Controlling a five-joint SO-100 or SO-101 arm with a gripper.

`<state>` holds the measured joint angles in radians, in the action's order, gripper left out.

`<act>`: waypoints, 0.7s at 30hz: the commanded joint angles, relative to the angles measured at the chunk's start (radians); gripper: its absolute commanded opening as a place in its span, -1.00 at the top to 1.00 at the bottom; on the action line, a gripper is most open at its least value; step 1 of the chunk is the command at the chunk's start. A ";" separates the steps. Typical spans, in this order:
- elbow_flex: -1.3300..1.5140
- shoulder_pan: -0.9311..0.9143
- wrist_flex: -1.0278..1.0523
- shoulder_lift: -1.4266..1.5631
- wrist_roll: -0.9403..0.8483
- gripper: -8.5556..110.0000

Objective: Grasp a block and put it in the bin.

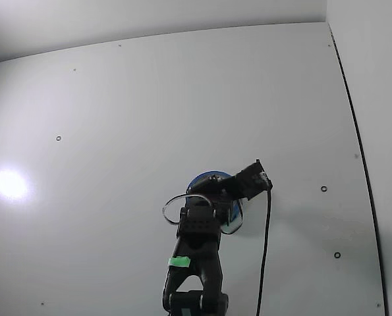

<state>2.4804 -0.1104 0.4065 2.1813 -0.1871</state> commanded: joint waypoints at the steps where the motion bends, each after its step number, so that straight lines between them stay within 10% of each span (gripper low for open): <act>1: -0.018 0.000 -0.021 0.014 0.000 0.70; 21: 0.055 -0.011 -0.015 0.503 0.153 0.85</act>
<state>2.5157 -0.1120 0.4065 2.4344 -0.1104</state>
